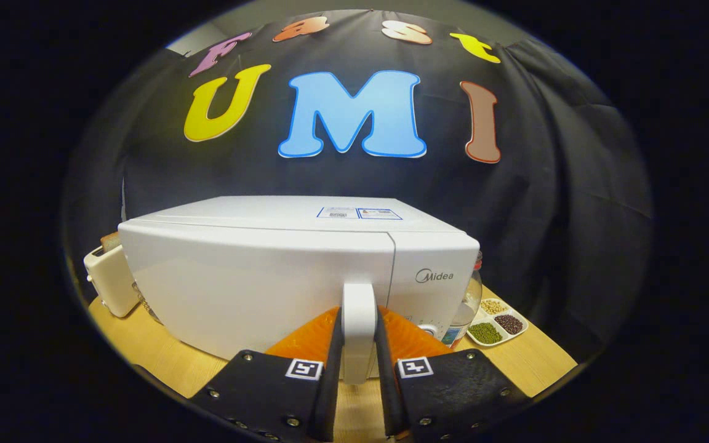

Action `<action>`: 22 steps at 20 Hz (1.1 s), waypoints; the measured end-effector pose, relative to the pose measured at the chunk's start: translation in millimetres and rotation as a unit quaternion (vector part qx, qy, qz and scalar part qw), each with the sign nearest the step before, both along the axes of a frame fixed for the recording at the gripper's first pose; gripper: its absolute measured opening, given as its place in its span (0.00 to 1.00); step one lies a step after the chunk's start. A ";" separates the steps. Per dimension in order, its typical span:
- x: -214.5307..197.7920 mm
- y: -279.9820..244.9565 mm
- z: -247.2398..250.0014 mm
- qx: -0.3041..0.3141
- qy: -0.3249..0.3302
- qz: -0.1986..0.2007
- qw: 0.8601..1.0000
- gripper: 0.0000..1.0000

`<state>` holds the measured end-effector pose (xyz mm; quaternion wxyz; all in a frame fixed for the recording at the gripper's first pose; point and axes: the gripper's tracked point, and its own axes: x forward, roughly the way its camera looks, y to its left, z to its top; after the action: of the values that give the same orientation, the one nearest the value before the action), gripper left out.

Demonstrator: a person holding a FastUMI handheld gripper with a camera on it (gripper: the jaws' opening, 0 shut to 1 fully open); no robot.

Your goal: Open the microwave, put the food inside, and close the microwave door.

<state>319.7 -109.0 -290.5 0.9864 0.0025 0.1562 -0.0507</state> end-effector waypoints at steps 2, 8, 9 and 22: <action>-1.8 -0.1 -1.3 0.004 0.005 0.003 1.000 0.30; -4.4 2.2 1.7 0.021 0.010 0.006 1.000 0.09; -4.0 2.3 1.0 0.025 0.011 0.008 1.000 0.10; -81.6 27.2 6.4 0.032 0.041 0.041 0.998 0.10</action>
<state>238.1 -81.9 -284.1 0.9799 0.0252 0.1976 -0.0054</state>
